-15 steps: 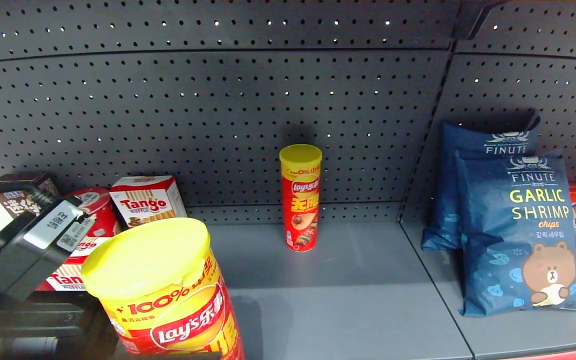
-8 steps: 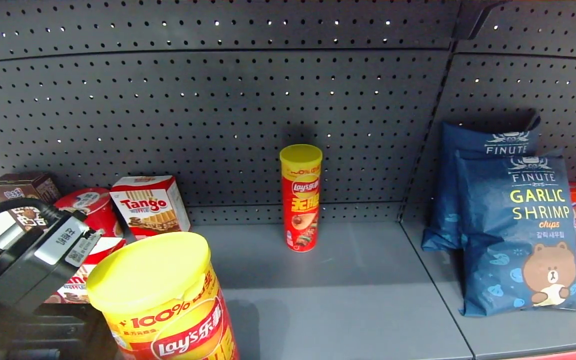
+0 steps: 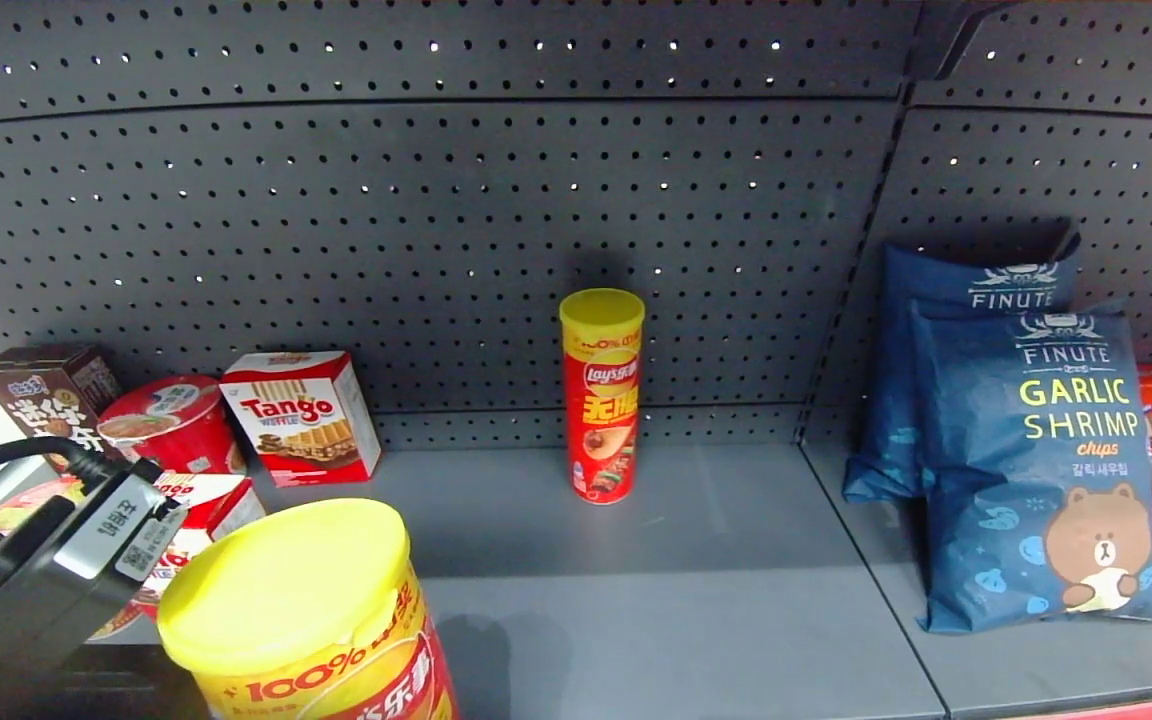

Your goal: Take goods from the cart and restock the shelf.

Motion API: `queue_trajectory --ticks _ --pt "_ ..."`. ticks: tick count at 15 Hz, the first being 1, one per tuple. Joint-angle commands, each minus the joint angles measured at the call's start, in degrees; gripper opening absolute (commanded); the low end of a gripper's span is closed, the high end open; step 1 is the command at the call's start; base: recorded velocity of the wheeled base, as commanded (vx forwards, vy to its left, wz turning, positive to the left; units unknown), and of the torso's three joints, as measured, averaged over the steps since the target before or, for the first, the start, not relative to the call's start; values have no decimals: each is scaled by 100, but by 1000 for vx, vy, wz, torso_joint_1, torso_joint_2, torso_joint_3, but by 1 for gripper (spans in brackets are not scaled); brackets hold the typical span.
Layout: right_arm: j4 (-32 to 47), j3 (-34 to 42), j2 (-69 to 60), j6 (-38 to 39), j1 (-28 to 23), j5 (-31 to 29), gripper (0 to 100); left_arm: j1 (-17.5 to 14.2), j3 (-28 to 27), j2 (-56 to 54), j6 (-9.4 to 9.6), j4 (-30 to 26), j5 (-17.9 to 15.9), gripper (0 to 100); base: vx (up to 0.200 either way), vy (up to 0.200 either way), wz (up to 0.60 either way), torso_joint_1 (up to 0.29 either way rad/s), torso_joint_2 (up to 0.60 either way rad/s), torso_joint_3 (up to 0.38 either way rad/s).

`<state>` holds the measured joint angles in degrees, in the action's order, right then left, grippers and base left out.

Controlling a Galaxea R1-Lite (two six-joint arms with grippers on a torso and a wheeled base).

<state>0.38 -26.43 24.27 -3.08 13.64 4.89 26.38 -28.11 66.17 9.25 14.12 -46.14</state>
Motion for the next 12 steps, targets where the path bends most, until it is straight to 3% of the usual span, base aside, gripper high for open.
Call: queue_trajectory --ticks 1,6,12 --pt "41 -715 1238 -43 367 170 100 7 34 -52 -2 3 -9 0 0 0 0 0 0 0" --pt "-416 -1769 3119 -52 1378 671 100 34 -1 -34 42 3 105 0 0 0 0 0 0 0" --pt "-609 -1796 3945 -78 2072 619 100 34 -28 45 33 21 105 0 0 0 0 0 0 0"
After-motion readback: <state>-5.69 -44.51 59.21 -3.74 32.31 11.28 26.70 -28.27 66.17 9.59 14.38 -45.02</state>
